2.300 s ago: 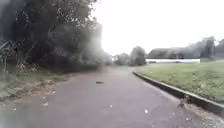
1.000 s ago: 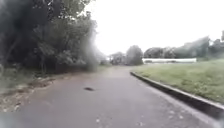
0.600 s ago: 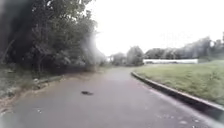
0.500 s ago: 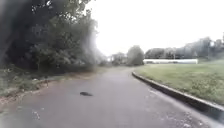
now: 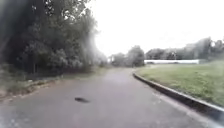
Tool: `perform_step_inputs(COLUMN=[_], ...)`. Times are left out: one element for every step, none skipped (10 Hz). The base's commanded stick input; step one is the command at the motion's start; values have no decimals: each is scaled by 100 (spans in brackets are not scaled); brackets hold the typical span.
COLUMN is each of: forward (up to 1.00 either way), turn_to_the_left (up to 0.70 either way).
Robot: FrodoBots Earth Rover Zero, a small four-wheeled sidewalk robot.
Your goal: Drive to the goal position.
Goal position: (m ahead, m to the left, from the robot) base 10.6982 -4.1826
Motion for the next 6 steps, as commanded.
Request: perform_step_inputs(forward=[70, 70, 70, 70, 70, 70], turn_to_the_left=[0, -10, -21, -27, -27, 0])
